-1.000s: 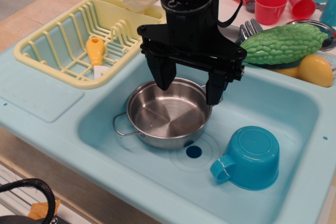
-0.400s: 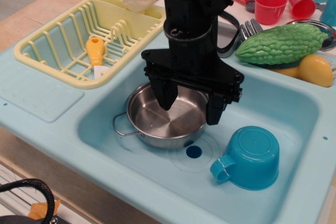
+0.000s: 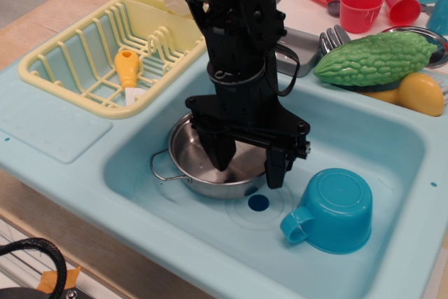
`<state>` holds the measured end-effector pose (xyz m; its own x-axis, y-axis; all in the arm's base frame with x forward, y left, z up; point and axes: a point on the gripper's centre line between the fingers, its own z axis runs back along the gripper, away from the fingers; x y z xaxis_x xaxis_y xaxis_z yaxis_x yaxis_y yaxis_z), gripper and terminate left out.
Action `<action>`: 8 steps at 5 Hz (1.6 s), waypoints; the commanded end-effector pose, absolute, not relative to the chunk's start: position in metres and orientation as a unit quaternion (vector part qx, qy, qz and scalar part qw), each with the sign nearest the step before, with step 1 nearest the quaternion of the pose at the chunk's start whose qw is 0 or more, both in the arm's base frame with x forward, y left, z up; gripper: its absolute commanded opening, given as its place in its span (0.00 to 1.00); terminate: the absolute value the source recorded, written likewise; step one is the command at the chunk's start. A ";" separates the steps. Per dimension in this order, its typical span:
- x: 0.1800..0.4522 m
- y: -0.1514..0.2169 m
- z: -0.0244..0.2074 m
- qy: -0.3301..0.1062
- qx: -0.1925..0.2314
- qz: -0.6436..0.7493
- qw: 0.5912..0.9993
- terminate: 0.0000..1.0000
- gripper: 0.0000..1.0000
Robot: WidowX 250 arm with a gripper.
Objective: Put pot or pan from sink into drying rack
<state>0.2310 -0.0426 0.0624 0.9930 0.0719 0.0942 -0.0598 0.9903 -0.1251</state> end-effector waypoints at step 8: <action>0.223 -0.060 0.153 -0.090 0.073 0.030 0.993 0.00 0.00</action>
